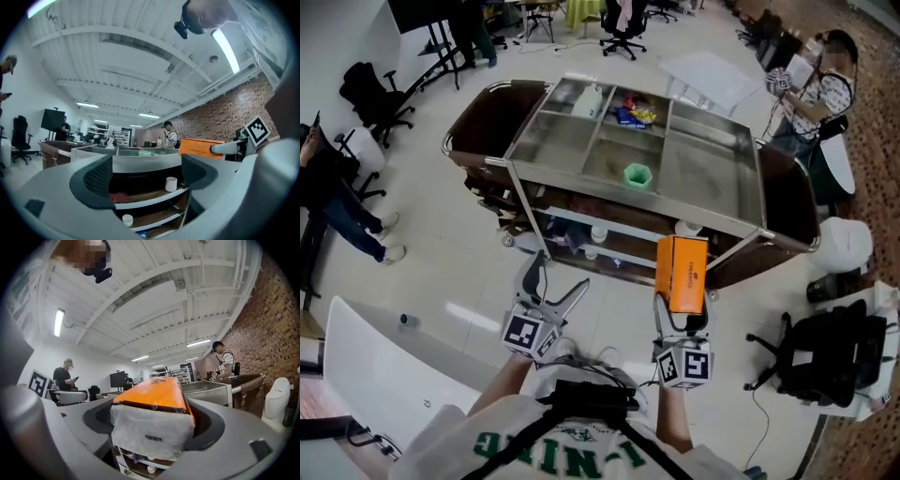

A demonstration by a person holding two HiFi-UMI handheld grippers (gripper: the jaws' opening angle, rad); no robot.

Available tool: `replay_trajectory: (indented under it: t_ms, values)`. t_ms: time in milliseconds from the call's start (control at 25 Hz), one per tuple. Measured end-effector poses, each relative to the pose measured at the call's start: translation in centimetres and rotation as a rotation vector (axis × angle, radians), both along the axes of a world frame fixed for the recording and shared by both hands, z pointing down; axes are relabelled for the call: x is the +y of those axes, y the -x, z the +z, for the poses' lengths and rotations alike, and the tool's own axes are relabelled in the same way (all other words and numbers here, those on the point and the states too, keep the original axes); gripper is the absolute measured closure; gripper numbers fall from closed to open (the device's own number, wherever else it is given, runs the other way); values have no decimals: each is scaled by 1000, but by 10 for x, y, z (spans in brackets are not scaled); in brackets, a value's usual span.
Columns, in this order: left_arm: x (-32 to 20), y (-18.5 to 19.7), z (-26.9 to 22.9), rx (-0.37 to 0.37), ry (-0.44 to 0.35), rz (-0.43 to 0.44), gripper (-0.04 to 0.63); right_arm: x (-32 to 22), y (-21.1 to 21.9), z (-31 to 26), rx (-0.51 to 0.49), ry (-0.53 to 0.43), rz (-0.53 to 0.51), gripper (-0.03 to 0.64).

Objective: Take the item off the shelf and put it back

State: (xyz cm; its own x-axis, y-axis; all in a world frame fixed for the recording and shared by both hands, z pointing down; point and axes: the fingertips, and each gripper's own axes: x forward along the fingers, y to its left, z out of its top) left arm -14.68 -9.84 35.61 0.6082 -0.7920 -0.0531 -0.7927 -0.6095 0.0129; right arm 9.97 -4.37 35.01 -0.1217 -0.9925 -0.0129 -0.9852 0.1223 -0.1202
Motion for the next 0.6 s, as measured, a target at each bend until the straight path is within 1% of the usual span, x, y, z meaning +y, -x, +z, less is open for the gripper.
replay_trajectory:
  t_ms: [80, 200, 320, 600]
  values:
    - [0, 1, -4, 17, -6, 2, 155, 4, 0, 1, 4, 2, 2, 193]
    - [0, -2, -5, 19, -20, 19, 153, 10, -2, 4, 4, 5, 8, 193]
    - [-2, -3, -4, 20, -22, 18, 153, 11, -4, 13, 9, 18, 11, 193]
    - [-7, 9, 0, 16, -18, -19, 153, 0, 6, 68, 28, 105, -23, 193]
